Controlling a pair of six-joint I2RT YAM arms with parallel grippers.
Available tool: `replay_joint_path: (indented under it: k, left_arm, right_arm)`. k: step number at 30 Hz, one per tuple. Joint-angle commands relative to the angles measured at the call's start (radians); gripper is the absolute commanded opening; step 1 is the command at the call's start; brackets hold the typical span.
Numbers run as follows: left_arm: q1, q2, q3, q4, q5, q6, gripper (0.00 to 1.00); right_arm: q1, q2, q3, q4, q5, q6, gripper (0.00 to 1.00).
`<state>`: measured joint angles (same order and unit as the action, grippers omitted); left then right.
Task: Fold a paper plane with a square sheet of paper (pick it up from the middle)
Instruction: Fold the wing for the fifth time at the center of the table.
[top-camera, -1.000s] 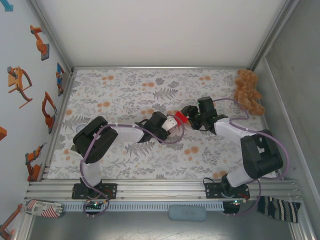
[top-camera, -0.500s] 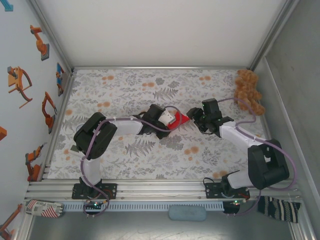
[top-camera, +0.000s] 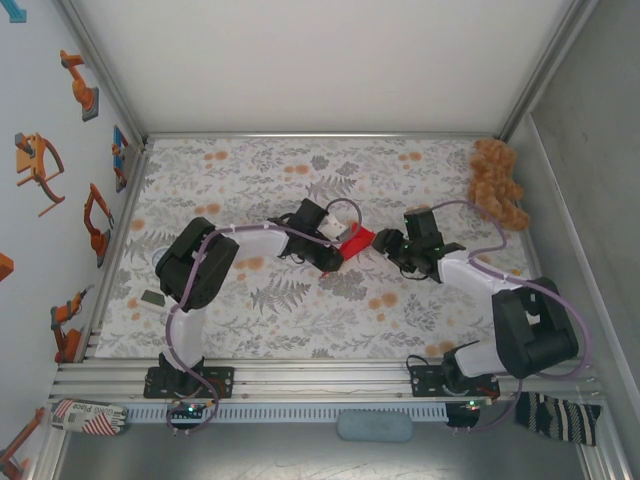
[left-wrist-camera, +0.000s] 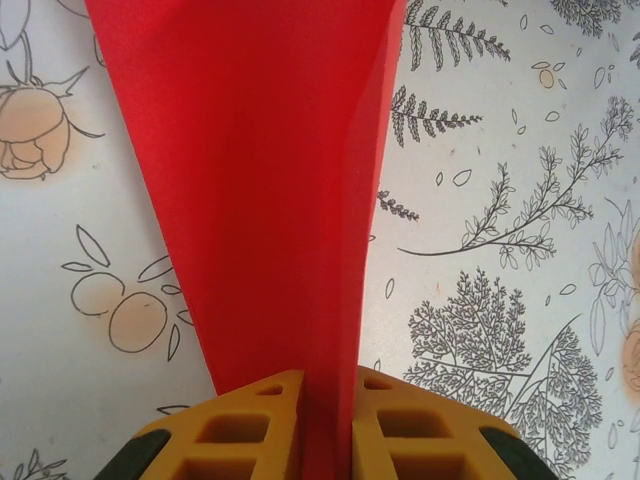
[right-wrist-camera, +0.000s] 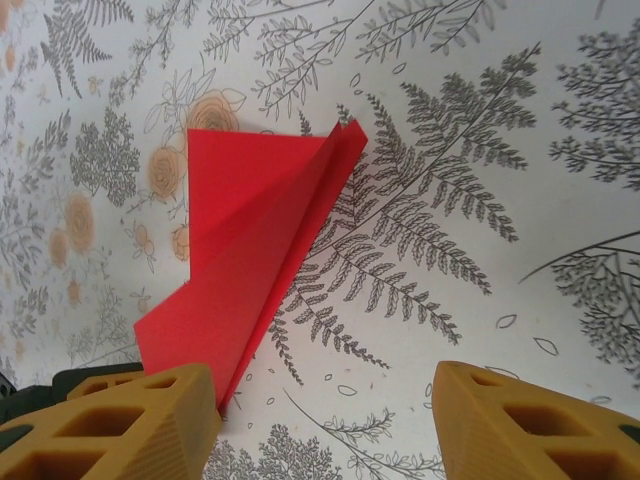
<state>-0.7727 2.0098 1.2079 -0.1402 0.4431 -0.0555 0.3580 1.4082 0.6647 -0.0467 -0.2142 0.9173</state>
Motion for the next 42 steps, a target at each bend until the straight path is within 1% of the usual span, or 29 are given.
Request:
replay_joint_path:
  k: [1,8,20,27,42]
  left_arm:
    - [0.011,0.034,0.023,-0.07,0.065,-0.054,0.18]
    - [0.03,0.062,0.052,-0.111,0.106,-0.093,0.18]
    - [0.043,0.123,0.148,-0.242,0.133,-0.123,0.17]
    - [0.053,0.143,0.176,-0.274,0.158,-0.153,0.17]
    - [0.058,0.146,0.182,-0.269,0.161,-0.174,0.18]
  right_arm:
    - [0.02,0.038,0.003,0.046,-0.025,-0.052,0.57]
    - [0.067,0.125,0.069,0.034,-0.038,-0.106,0.56]
    - [0.088,0.246,0.17,0.021,-0.101,-0.165,0.57]
    - [0.095,0.297,0.221,-0.03,-0.075,-0.186,0.57]
    - [0.095,0.366,0.245,-0.058,-0.042,-0.165,0.58]
